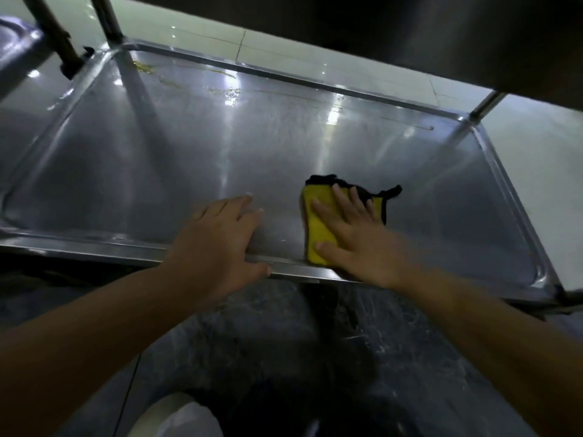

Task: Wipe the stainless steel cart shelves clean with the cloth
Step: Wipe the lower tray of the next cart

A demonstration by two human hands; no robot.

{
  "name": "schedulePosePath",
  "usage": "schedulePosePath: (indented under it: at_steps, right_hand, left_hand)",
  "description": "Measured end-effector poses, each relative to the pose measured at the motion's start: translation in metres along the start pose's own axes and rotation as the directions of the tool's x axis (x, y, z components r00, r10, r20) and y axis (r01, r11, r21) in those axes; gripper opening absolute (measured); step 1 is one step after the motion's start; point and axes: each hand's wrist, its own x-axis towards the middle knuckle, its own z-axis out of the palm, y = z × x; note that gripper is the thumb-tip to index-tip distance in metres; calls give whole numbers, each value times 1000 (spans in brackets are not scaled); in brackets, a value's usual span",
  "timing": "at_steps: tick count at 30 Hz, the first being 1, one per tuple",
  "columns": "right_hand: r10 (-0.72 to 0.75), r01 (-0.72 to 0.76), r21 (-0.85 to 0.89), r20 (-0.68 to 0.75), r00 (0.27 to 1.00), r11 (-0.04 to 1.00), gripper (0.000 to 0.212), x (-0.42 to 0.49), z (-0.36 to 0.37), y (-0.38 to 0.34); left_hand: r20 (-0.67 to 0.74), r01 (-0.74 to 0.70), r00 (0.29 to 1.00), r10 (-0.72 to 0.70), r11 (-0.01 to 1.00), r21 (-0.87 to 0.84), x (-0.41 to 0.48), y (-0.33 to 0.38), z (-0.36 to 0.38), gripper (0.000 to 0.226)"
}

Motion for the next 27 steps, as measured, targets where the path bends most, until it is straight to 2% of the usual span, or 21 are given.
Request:
schedulePosePath:
  at_steps: [4, 8, 12, 17, 20, 23, 27]
  right_hand:
    - [-48, 48, 9, -2, 999, 999, 75, 9, -3, -7]
    - [72, -72, -5, -41, 997, 997, 69, 78, -18, 4]
    - [206, -206, 1, -60, 977, 979, 61, 145, -34, 11]
    - [277, -275, 59, -46, 960, 960, 61, 159, -37, -1]
    - [171, -170, 21, -37, 985, 985, 64, 129, -27, -17]
    - [6, -6, -51, 9, 1000, 999, 78, 77, -7, -46]
    - [-179, 180, -16, 48, 983, 983, 64, 34, 11, -81]
  left_hand:
    - [-19, 16, 1000, -17, 999, -38, -4, -8, -2, 84]
    - [5, 28, 1000, -28, 997, -69, -14, -15, -7, 76]
    - [3, 79, 997, -79, 996, -50, -26, -26, -13, 58]
    - [4, 180, 984, -180, 983, -32, -38, -36, -17, 64]
    - [30, 209, 978, -208, 978, -26, -38, -38, -20, 64]
    - [42, 243, 969, -242, 969, -30, -36, -40, -20, 73]
    - [28, 266, 964, -265, 963, -43, -36, -41, -17, 84]
